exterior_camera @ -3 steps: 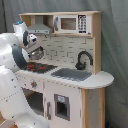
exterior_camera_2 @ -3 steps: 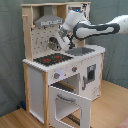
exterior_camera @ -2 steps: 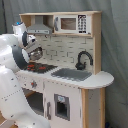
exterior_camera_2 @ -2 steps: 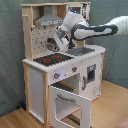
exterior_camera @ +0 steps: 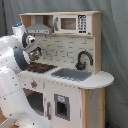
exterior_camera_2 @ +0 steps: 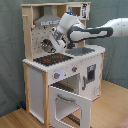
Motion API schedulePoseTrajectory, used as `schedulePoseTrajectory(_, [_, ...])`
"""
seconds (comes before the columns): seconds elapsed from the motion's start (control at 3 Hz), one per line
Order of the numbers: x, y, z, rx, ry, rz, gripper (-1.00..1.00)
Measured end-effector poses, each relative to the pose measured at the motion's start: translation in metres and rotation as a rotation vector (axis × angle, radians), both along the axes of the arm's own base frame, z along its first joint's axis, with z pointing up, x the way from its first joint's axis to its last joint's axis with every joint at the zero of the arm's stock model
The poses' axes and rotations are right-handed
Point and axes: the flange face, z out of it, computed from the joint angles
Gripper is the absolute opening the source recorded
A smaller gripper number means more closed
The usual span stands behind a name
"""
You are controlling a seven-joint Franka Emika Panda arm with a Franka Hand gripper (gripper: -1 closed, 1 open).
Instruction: Play with the kitchen
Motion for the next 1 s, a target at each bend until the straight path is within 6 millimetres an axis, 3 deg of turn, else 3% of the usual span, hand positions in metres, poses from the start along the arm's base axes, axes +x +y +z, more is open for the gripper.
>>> schedulePoseTrajectory(0.67, [0.006,0.024,-0.013,-0.006,0.019,0.053,-1.0])
schedulePoseTrajectory(1.0, [0.001,0.023,-0.015,-0.042,0.091,0.052,-1.0])
